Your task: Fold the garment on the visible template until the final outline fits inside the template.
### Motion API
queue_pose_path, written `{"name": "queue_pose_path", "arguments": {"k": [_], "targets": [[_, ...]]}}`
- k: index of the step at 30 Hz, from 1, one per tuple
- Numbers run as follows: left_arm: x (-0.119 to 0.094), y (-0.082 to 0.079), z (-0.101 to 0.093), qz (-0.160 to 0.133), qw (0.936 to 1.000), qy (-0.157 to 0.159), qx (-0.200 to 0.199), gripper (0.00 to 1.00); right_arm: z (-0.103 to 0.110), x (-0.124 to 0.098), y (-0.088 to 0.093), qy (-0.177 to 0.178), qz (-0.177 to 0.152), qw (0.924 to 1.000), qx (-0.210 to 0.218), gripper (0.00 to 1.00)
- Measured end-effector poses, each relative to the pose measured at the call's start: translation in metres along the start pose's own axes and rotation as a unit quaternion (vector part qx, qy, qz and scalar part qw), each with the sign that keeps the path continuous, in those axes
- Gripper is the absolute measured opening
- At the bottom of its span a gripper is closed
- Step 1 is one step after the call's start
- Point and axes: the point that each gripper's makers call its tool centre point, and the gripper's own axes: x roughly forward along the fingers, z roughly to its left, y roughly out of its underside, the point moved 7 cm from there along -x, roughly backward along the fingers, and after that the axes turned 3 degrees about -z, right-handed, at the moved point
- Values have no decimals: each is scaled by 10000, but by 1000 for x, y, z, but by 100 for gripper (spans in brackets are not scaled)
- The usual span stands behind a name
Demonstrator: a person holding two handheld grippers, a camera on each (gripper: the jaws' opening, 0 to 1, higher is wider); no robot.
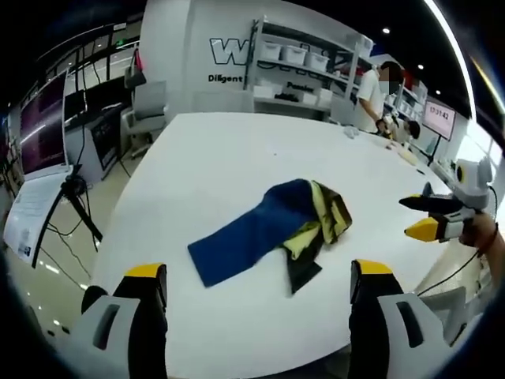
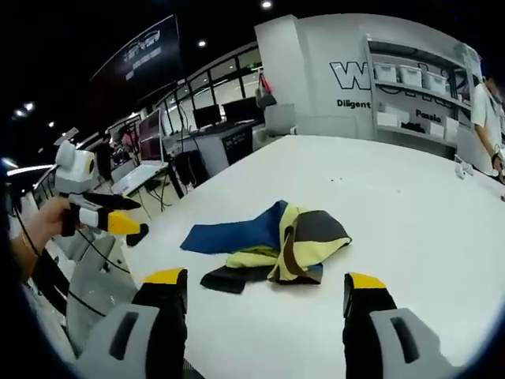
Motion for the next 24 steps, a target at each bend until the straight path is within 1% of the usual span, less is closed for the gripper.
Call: {"name": "queue_pose_path", "arguments": {"k": [3, 6, 7, 8, 12, 16, 18, 20, 21, 24], "targets": [[2, -1, 0, 3, 10000, 6, -11, 92, -1, 4, -1, -31, -16, 10000, 21, 74], [6, -2, 1, 7, 10000, -5, -12, 92, -1, 11, -3, -72, -21, 10000, -1, 67], [8, -2, 2, 3, 10000, -6, -26, 92, 0, 17, -5, -124, -24, 9999, -45, 67], [11, -2, 3, 24, 10000, -17, -65, 92, 0, 26, -11, -200, -122, 9997, -114, 67], [14, -1, 4, 64, 9999, -24, -84, 92, 0, 38, -17, -279, -167, 9993, -205, 63], [16, -2, 8, -16, 9999, -68, -115, 92, -1, 55, -25, -362, -247, 9985, -318, 59], [18, -1, 12, -23, 9999, -100, -139, 91, -2, 62, -27, -392, -248, 9982, -379, 55], [19, 0, 13, -11, 9998, -106, -146, 91, -2, 63, -28, -396, -242, 9981, -396, 51], [21, 3, 16, 59, 9998, -138, -159, 91, -3, 73, -30, -421, -258, 9977, -468, 51], [23, 5, 18, 102, 9997, -148, -179, 91, -3, 85, -33, -466, -275, 9970, -546, 47]]}}
